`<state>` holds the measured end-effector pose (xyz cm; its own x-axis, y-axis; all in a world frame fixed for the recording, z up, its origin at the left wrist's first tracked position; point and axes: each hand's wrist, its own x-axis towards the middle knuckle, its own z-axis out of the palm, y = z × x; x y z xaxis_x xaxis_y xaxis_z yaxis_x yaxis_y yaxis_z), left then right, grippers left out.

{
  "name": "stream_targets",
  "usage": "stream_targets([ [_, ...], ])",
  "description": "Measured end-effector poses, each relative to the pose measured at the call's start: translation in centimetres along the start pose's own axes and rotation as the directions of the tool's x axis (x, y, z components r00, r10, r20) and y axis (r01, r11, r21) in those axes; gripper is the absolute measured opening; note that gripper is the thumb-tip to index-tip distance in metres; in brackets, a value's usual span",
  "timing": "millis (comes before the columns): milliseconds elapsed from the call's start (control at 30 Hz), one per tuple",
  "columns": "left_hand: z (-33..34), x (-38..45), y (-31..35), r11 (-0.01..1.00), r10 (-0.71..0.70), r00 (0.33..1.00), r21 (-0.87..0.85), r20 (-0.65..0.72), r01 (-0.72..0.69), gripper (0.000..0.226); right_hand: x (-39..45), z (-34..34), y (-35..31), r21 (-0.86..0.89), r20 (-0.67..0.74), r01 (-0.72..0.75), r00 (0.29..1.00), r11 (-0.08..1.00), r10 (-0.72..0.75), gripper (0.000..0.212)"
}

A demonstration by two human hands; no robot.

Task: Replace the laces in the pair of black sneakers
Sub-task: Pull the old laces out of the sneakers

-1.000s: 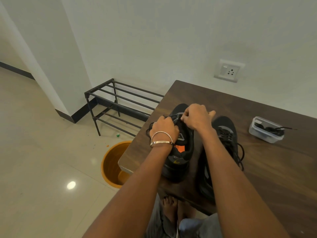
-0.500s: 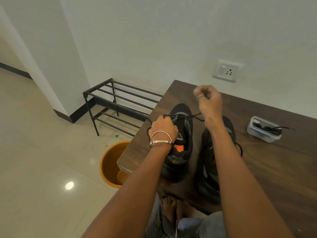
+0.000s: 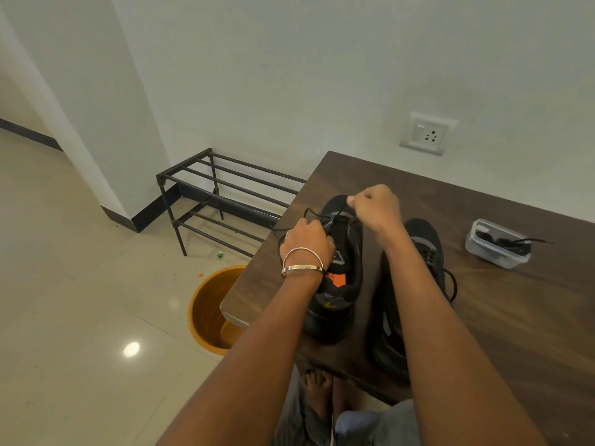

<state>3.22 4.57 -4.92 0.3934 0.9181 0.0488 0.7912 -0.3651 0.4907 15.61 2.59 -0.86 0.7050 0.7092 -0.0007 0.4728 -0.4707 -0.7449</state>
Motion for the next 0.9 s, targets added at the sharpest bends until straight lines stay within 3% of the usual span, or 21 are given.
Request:
stream_targets([
  [67,0.0,0.0,0.0,1.000,-0.004,1.000,0.002,-0.003,0.004,0.032,-0.6,-1.3,-0.6,0.431,-0.013,-0.081,0.995,0.899,0.096,0.018],
  [133,0.0,-0.1,0.0,1.000,-0.003,1.000,-0.005,-0.005,0.003,0.032,-1.0,-2.2,-1.0,0.729,0.044,-0.156,0.982,0.666,0.181,0.014],
  [200,0.0,0.0,0.1,1.000,-0.005,1.000,-0.007,-0.003,0.005,0.031,-0.9,-2.4,-0.8,0.829,0.064,-0.178,0.972,0.530,0.225,0.014],
  [233,-0.1,0.0,0.1,1.000,-0.006,1.000,-0.007,-0.001,0.006,0.031,-0.9,-2.3,-0.8,0.820,0.057,-0.173,0.973,0.546,0.222,0.012],
  [300,-0.1,0.0,0.2,1.000,-0.003,1.000,-0.008,-0.001,0.003,0.031,-0.7,-1.9,-0.4,0.657,-0.006,-0.084,0.993,0.749,0.117,0.009],
  [367,0.0,0.0,0.1,1.000,0.002,1.000,-0.010,-0.005,-0.002,0.031,-0.3,-1.2,0.2,0.263,-0.003,0.063,0.998,0.963,-0.065,0.018],
  [400,0.0,0.0,0.1,1.000,0.004,1.000,-0.011,-0.009,-0.004,0.031,-0.2,-0.7,0.4,0.016,0.038,0.115,0.993,0.993,-0.115,0.019],
  [433,0.0,0.0,0.1,1.000,0.007,1.000,-0.011,-0.013,-0.007,0.031,-0.1,-0.1,0.6,-0.192,0.094,0.145,0.987,0.971,-0.129,0.018],
  [500,0.0,-0.1,0.1,1.000,0.012,1.000,-0.009,-0.018,-0.012,0.031,0.0,1.1,0.9,-0.432,0.160,0.158,0.982,0.888,-0.097,0.014],
  [633,0.0,-0.1,0.1,1.000,0.012,1.000,-0.011,-0.015,-0.012,0.031,0.2,2.1,1.1,-0.493,0.079,0.139,0.990,0.859,-0.115,0.007],
  [700,-0.1,-0.1,0.2,1.000,0.014,1.000,-0.016,-0.017,-0.014,0.031,0.4,1.7,1.0,-0.365,0.089,0.082,0.995,0.927,-0.052,0.011],
  [800,-0.2,-0.2,0.1,1.000,0.005,1.000,-0.013,-0.009,-0.005,0.031,0.2,0.5,0.7,0.069,0.059,-0.078,0.996,0.995,0.074,0.013],
  [833,-0.2,-0.1,0.1,1.000,0.002,1.000,-0.008,-0.009,-0.002,0.031,-0.1,-0.1,0.4,0.273,0.039,-0.136,0.991,0.952,0.130,0.012],
  [900,-0.2,-0.1,0.2,1.000,0.001,1.000,-0.005,-0.011,-0.001,0.032,-0.7,-1.5,-0.1,0.670,0.067,-0.218,0.970,0.710,0.235,0.008],
])
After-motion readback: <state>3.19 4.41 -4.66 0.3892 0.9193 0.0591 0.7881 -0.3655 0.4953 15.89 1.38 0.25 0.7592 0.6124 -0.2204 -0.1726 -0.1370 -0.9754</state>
